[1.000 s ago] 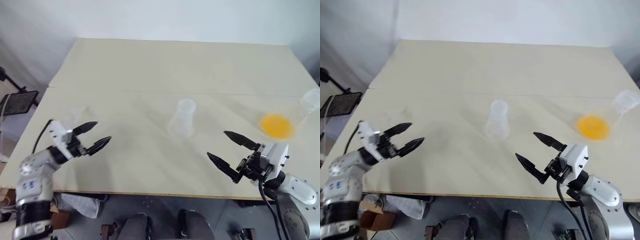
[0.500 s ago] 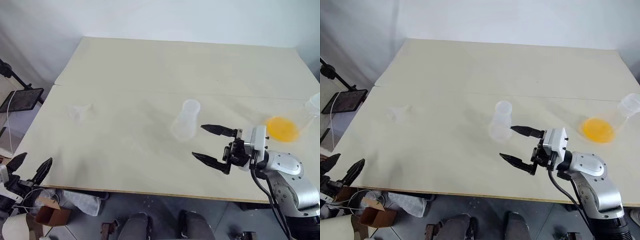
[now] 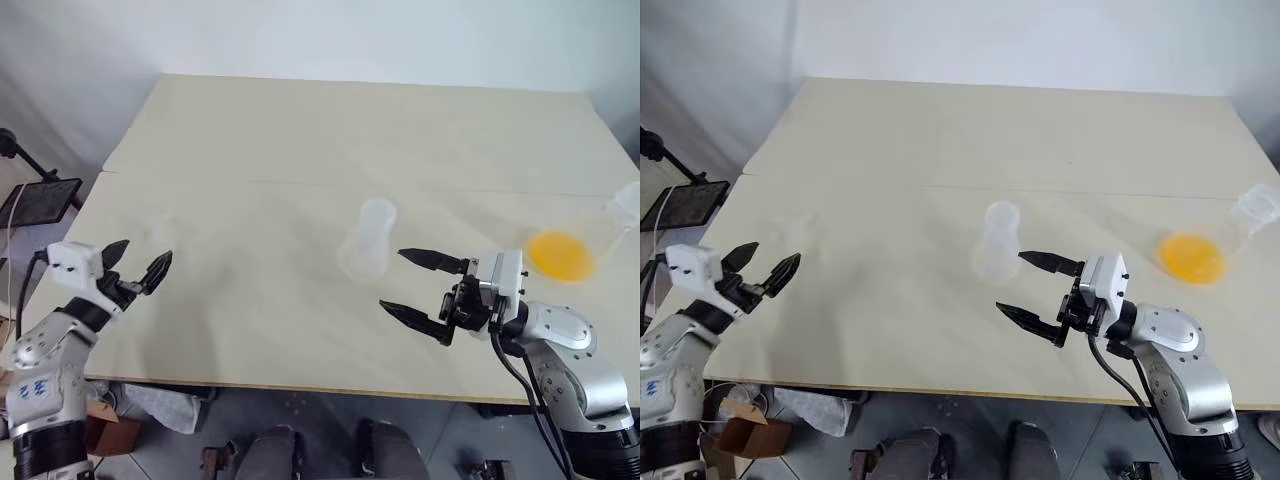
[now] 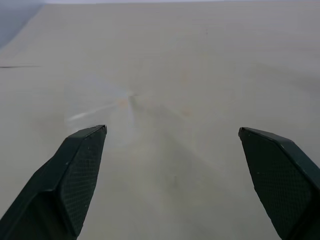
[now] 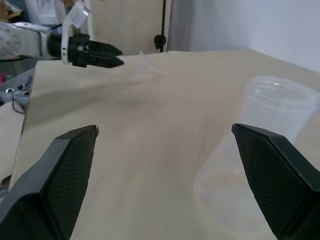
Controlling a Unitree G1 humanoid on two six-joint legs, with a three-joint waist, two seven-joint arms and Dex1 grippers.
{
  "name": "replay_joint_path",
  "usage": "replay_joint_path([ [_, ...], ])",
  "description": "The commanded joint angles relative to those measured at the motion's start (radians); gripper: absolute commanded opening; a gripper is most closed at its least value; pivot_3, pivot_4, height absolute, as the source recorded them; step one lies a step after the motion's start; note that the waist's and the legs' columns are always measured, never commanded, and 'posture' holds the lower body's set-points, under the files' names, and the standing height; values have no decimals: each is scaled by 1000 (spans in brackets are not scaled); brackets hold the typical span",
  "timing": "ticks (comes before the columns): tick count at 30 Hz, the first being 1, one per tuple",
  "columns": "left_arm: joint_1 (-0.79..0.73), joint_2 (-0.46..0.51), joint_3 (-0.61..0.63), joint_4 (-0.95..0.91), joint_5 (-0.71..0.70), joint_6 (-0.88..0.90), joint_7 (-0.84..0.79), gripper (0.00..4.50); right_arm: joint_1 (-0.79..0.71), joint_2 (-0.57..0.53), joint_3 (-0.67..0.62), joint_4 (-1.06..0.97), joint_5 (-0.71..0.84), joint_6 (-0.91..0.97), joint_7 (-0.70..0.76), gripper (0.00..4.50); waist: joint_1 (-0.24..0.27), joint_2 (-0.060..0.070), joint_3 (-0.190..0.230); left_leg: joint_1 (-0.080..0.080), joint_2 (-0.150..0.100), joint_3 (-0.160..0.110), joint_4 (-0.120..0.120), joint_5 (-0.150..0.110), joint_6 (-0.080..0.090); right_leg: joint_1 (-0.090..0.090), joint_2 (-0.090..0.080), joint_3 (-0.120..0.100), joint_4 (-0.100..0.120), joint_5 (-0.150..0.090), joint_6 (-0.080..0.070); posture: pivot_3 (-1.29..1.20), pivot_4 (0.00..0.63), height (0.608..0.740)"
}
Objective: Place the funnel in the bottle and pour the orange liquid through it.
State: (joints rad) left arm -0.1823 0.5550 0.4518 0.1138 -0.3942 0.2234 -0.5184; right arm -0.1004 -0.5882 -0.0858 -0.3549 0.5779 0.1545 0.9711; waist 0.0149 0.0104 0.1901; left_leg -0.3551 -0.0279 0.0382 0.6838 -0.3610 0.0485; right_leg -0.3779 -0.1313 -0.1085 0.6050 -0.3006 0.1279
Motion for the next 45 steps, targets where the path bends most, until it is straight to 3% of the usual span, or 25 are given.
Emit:
replay_joint_path([
  [1, -91, -3, -17, 67, 30, 12, 69, 4493, 14, 4, -15, -52, 4, -5, -20, 4500, 2, 0, 0, 0, 0, 0, 0, 0, 0, 0, 0, -1, 0, 0, 0, 0, 150, 740],
  [10, -240, 5, -121, 236, 85, 3, 52, 4493, 47, 7, -26, -79, 0, -10, -59, 4500, 8, -1, 0, 0, -3, 0, 1, 1, 1, 0, 0, -4, 2, 0, 1, 0, 150, 740],
  [11, -247, 6, -120, 245, 85, 1, 54, 4310, 49, 7, -25, -80, 0, -12, -61, 4500, 8, -1, 0, 0, -3, 0, 1, 1, 1, 0, 0, -4, 2, 0, 1, 0, 150, 740],
  [14, -261, 6, -116, 260, 84, -6, 52, 3585, 55, 9, -26, -83, -2, -18, -69, 4500, 8, -1, 0, 0, -2, 0, 1, 1, 1, 0, 0, -5, 2, 0, 1, 0, 150, 740],
  [25, -274, 7, -124, 289, 89, -15, 31, 48, 85, 15, -29, -89, -6, -33, -81, 4500, 13, -1, 0, 0, -3, -1, 1, 1, 2, 1, 0, -5, 2, 0, 1, 0, 150, 740],
  [31, -273, 8, -101, 270, 41, -99, -73, 18, 96, 12, -34, -86, -9, -46, -84, 4500, 9, -1, 0, 0, -3, -1, 1, 2, 2, 1, 0, -5, 2, 0, 1, 0, 150, 740],
  [34, -288, 68, -56, 214, -36, -95, -192, 18, 118, 4, -56, -95, -9, -48, -92, 4500, 9, -1, 0, 0, -3, -1, 1, 2, 2, 1, 0, -5, 2, 0, 1, 0, 150, 740],
  [39, -438, 210, -199, 87, -61, -70, -499, 18, 172, -10, -106, -105, -12, -47, -96, 4500, 14, -4, 2, -1, -3, -2, 2, 2, 2, 1, 0, -5, 1, 0, 1, 0, 150, 740],
  [45, -788, 161, -426, 242, 68, -200, -714, 18, 240, -2, -145, -127, -24, -51, -113, 4500, 28, -3, 1, -1, -6, 0, 3, 2, 3, 2, 0, -5, 1, 1, 2, 0, 150, 740],
])
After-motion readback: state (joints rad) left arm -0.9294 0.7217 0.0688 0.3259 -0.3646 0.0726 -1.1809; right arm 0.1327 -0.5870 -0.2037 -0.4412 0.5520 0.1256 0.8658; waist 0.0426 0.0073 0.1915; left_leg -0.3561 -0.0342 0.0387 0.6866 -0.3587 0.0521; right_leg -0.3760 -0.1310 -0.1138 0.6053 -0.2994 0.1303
